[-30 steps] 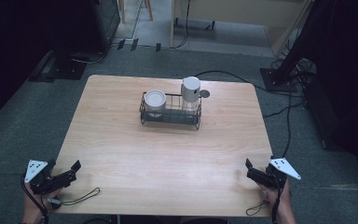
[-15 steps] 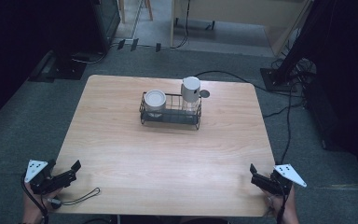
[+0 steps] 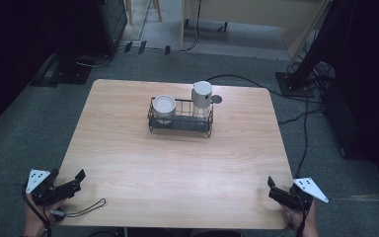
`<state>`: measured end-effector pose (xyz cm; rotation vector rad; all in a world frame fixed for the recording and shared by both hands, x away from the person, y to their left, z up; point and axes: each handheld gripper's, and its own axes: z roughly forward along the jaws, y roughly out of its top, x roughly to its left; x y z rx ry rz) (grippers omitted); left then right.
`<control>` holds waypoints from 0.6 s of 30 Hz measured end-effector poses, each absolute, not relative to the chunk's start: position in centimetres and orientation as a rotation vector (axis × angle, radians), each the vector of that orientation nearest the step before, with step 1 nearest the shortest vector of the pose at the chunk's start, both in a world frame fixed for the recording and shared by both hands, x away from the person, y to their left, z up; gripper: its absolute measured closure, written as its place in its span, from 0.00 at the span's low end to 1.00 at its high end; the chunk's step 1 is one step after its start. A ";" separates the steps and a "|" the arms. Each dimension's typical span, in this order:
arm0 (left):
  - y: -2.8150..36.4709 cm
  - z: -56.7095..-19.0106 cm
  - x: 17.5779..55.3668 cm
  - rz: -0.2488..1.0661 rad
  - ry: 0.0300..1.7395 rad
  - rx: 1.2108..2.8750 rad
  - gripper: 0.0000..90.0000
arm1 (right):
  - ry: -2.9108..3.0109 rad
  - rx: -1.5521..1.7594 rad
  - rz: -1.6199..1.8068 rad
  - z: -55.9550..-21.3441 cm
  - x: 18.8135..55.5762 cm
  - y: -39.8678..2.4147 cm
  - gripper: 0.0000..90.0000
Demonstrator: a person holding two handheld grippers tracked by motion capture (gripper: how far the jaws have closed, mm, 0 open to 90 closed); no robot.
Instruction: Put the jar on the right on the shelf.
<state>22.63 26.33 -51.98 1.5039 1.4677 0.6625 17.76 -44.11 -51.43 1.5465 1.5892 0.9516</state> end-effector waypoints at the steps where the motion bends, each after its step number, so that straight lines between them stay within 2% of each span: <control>1: 26.3 -52.0 22.6 0.662 1.468 1.504 0.00 | 1.588 1.548 0.953 -51.4 17.7 -44.1 0.01; 18: 26.3 -52.0 22.6 0.665 1.469 1.498 0.00 | 1.555 1.564 0.931 -51.5 16.0 -45.8 0.01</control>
